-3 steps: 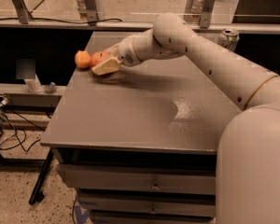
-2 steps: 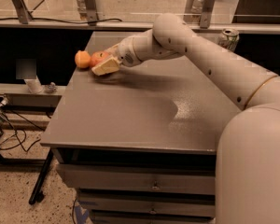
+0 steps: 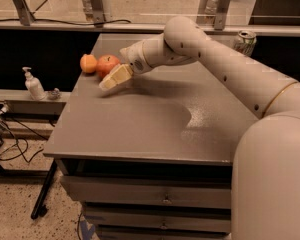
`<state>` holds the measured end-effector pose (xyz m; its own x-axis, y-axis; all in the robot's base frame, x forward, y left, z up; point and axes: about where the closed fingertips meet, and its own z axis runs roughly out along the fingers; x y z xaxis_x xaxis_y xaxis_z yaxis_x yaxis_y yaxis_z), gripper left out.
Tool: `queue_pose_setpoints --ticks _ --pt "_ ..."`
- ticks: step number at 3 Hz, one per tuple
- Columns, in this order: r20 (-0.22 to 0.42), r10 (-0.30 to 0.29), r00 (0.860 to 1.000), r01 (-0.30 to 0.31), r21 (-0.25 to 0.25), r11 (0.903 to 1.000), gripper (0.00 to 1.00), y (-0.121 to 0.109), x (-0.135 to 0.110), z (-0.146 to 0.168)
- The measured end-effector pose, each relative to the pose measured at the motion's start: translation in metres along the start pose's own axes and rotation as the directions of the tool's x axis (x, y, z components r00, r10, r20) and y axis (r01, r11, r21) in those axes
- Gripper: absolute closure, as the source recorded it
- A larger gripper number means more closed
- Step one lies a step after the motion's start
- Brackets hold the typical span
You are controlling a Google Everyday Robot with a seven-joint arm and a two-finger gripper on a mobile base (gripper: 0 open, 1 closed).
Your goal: Move apple near orange
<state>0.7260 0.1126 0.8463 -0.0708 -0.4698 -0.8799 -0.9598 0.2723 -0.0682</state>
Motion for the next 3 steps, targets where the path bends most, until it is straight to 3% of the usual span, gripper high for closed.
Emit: queue_pose_setpoints --ticks 1,2,3 --pt "-0.001 -0.002 1.0 0.002 0.001 1.0 0.0 0.001 0.001 -0.005" --pt "-0.007 -0.014 1.0 0.014 0.025 0.9996 0.0 0.005 0.008 -0.035" --pt "0.002 -0.027 1.0 0.026 0.062 0.9977 0.0 0.012 0.018 -0.087"
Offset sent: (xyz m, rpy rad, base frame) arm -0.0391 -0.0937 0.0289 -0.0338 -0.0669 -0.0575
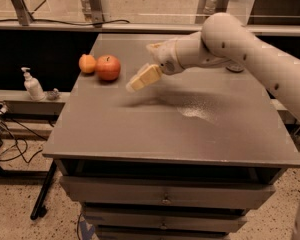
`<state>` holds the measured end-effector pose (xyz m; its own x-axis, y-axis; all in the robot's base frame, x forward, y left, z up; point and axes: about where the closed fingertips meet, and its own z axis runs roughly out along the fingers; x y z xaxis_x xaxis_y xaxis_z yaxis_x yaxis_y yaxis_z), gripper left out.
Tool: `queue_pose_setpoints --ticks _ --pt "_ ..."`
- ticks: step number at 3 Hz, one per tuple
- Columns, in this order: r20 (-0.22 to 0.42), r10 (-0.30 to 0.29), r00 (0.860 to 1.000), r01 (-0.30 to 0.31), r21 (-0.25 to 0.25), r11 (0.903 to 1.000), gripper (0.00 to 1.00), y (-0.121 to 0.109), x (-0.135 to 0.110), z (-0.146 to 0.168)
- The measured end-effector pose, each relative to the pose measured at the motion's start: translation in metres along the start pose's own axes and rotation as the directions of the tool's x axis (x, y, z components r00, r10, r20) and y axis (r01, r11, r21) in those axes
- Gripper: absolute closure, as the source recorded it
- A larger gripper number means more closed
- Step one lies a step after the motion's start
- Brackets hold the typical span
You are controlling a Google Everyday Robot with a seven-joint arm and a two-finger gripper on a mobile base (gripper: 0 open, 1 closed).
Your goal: Move apple near orange
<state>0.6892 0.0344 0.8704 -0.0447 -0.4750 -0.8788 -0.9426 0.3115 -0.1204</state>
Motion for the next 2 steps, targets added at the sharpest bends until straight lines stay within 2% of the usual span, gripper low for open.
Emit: queue_pose_setpoints --ticks 1,2 --pt "0.024 -0.01 1.0 0.009 0.047 0.9989 0.0 0.008 0.004 -0.063" --pt "0.101 0.009 0.995 -0.018 0.087 0.9961 0.0 0.019 0.012 -0.123"
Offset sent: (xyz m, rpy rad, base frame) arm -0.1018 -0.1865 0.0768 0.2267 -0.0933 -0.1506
